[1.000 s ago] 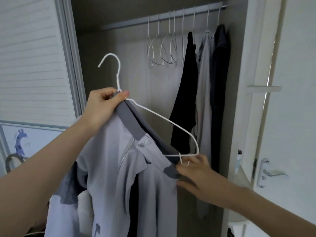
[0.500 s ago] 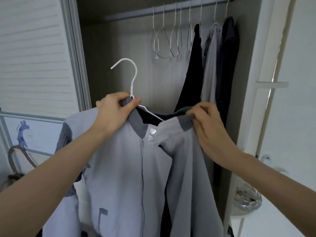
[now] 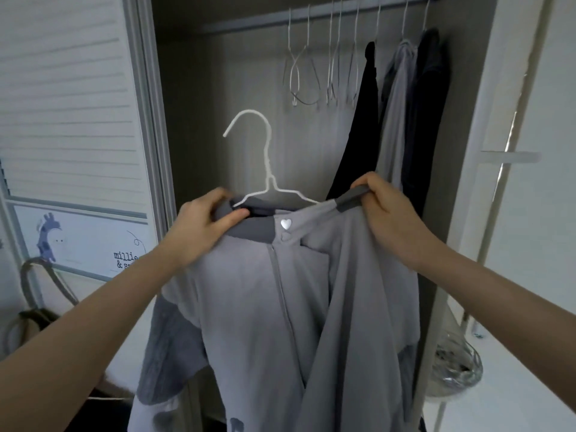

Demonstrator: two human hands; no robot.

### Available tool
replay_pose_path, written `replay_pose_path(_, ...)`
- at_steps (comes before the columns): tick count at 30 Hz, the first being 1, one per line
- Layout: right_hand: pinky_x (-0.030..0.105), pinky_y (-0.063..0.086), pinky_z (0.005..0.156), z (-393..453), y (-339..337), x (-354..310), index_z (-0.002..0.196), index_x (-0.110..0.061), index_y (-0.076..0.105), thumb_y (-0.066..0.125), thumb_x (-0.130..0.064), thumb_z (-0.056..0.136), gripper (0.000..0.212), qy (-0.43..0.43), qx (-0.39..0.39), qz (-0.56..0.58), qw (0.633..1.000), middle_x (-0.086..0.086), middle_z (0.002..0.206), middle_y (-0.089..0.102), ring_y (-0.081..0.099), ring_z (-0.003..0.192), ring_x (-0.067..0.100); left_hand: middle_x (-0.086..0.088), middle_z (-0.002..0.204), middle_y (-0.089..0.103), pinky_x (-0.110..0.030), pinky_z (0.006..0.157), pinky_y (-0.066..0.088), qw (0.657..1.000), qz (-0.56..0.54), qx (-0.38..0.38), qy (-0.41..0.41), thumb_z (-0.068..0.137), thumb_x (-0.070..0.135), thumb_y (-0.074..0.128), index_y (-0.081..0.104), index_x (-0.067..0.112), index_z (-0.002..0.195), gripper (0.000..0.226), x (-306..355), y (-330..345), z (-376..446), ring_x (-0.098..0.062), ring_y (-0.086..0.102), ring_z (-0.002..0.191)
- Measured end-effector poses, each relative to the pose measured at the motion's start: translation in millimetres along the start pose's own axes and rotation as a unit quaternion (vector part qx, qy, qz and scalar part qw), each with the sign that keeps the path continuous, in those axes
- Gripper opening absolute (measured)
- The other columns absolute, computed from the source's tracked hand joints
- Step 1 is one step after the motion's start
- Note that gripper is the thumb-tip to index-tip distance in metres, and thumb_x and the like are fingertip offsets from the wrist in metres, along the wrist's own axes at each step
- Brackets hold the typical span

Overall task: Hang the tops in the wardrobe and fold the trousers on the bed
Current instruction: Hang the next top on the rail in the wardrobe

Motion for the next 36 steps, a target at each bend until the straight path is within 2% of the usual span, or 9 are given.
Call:
replay_pose_path(5,0.004,0.034,0.073,-3,2,9,0.095,-0.011,0.056,0.036,-0.002,0.099,0.022,-0.004,-0.065,-0.082,0.995,0.003,0.093,0.048,0.046,0.086,0.01,0.003,0.067,0.059,-0.029,0.062,0.043,0.997,0.076,0.031,0.012,0.088,0.061,0.042,0.058,0.018,0.081,0.047,-18,-7,-13,-0.009,0.056,0.067)
replay_pose_path(9,-0.001,0.028,0.08,12,-1,-24,0.1,-0.009,0.06,0.04,0.0,0.096,0.022,-0.049,0.02,-0.079,0.995,0.006,0.1,0.047,0.042,0.092,0.008,0.004,0.061,0.05,-0.019,0.056,0.032,0.986,0.121,-0.045,0.103,0.091,0.052,0.042,0.048,0.017,0.068,0.042,15,12,-14,-0.009,0.049,0.059)
replay_pose_path(12,0.001,0.028,0.086,13,25,-54,0.108,-0.014,0.058,0.053,-0.005,0.091,0.02,-0.108,0.0,-0.048,0.993,0.007,0.107,0.05,0.042,0.09,-0.003,0.0,0.06,0.049,-0.017,0.058,0.035,0.993,0.061,-0.009,0.098,0.095,0.037,0.052,0.05,0.008,0.068,0.04,27,9,-7,-0.013,0.05,0.058)
replay_pose_path(16,0.01,0.038,0.083,8,32,-12,0.128,-0.023,0.038,0.069,-0.036,0.083,0.057,-0.008,-0.036,-0.03,0.999,0.002,0.114,0.046,0.048,0.097,0.005,-0.012,0.069,0.057,-0.034,0.066,0.042,0.997,-0.002,0.066,0.046,0.098,0.036,0.054,0.056,0.004,0.077,0.038,8,-22,-7,-0.026,0.055,0.069)
replay_pose_path(18,0.023,0.045,0.078,5,20,19,0.123,-0.022,0.037,0.071,-0.046,0.079,0.061,0.074,-0.027,-0.033,0.996,0.003,0.11,0.05,0.053,0.094,0.014,-0.016,0.073,0.059,-0.043,0.069,0.045,0.994,0.004,0.101,0.034,0.098,0.036,0.054,0.06,0.003,0.084,0.037,1,-40,-9,-0.031,0.056,0.073)
replay_pose_path(21,0.007,0.039,0.063,-7,12,36,0.103,-0.023,0.044,0.068,-0.049,0.078,0.043,0.074,0.001,-0.047,0.996,-0.006,0.092,0.055,0.052,0.077,0.003,-0.015,0.068,0.055,-0.04,0.067,0.041,0.99,0.024,0.139,0.028,0.097,0.036,0.055,0.055,0.007,0.075,0.037,-1,-59,-8,-0.03,0.052,0.069)
replay_pose_path(24,0.009,0.043,0.062,-19,25,46,0.083,-0.021,0.055,0.056,-0.055,0.082,0.034,0.07,-0.068,-0.074,0.992,-0.01,0.076,0.06,0.058,0.07,0.006,-0.007,0.06,0.046,-0.034,0.06,0.033,0.986,0.022,0.167,0.013,0.096,0.037,0.056,0.044,0.013,0.066,0.04,-5,-70,-5,-0.019,0.041,0.061)
replay_pose_path(31,0.031,0.053,0.092,-36,47,56,0.103,-0.012,0.075,0.063,-0.044,0.077,0.043,0.23,-0.268,0.312,0.882,0.009,0.112,0.071,0.066,0.104,0.021,-0.002,0.057,0.046,-0.032,0.057,0.03,0.982,0.049,0.181,-0.008,0.095,0.041,0.054,0.038,0.019,0.061,0.044,-28,-90,-5,-0.015,0.041,0.056)
replay_pose_path(36,0.02,0.054,0.077,-10,18,40,0.081,-0.021,0.078,0.067,-0.027,0.082,0.013,0.152,-0.171,0.152,0.961,0.002,0.087,0.074,0.067,0.082,0.01,-0.01,0.065,0.057,-0.037,0.063,0.038,0.975,0.131,0.175,0.039,0.098,0.035,0.054,0.06,0.008,0.079,0.033,-24,-90,-9,-0.03,0.053,0.066)
Point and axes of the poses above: each hand's wrist, its own z-axis towards the middle knuckle, its own y-axis out of the palm, x = y × z, the point moved 9 cm from there along z, towards the middle knuckle
